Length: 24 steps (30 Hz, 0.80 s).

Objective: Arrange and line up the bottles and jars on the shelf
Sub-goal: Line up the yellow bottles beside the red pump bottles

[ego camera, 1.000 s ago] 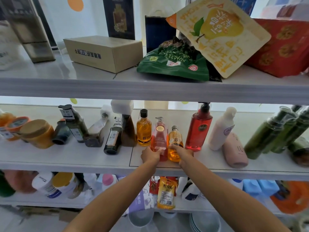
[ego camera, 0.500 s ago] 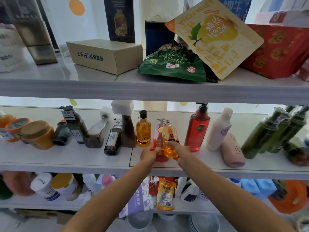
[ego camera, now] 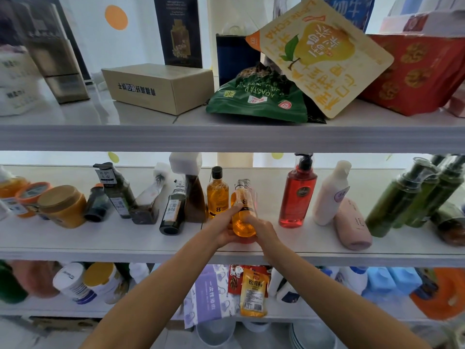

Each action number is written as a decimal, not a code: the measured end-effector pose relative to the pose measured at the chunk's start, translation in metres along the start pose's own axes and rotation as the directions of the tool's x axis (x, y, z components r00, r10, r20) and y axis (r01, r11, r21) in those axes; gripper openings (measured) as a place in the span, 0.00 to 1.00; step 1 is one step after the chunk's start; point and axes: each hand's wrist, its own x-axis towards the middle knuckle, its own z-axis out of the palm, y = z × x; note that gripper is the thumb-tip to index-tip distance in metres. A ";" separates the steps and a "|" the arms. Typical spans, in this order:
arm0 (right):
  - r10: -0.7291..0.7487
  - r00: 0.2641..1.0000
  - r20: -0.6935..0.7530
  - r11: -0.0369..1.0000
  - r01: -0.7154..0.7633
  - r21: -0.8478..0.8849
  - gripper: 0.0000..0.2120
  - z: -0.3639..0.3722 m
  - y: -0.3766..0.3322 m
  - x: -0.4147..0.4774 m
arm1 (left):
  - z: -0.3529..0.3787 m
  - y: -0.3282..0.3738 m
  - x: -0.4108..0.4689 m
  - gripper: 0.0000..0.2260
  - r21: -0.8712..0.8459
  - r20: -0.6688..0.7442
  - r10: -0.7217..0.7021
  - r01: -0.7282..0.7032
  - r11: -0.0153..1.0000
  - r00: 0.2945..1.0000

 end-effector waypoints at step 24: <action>-0.378 0.894 0.240 0.348 0.378 -0.858 0.38 -0.013 0.034 0.047 | -0.018 -0.005 0.014 0.27 0.034 -0.045 0.074 -0.073 0.997 0.996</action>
